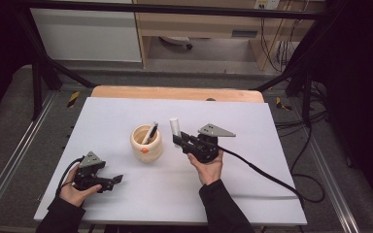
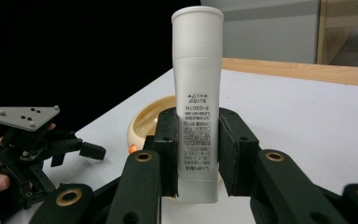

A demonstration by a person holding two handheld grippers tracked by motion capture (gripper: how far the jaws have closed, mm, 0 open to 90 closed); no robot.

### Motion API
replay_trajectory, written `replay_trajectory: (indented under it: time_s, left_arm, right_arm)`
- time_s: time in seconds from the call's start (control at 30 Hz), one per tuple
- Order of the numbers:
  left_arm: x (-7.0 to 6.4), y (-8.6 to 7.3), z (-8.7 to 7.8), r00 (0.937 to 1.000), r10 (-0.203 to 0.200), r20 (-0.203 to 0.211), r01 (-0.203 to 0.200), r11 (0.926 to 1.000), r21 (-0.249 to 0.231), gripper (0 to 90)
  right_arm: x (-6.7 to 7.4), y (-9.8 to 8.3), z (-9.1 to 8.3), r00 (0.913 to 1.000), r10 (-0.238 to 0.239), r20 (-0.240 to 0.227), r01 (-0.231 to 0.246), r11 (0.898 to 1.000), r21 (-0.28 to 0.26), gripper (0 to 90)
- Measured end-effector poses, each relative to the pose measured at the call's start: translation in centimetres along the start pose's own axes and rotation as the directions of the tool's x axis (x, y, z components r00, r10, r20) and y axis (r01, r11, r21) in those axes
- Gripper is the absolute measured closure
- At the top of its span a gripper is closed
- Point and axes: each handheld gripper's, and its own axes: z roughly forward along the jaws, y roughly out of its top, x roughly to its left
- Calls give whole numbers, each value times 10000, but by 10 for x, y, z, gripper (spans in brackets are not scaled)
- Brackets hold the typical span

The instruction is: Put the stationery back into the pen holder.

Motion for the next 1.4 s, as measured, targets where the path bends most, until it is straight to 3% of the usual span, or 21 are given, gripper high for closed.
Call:
replay_trajectory:
  time_s: [0.6,1.1,1.4]
  left_arm:
    - [1,0,-1,10000,-54,3,54,10000,-35,81]
    - [1,1,-2,10000,-43,31,43,9999,-99,80]
    - [1,1,-3,10000,-35,46,36,9999,-152,80]
  right_arm:
    - [21,7,51,9993,43,-378,-41,10000,52,715]
    - [24,-3,93,9984,144,-541,-134,9997,182,715]
    - [25,-12,108,9988,-81,-489,99,9992,377,714]
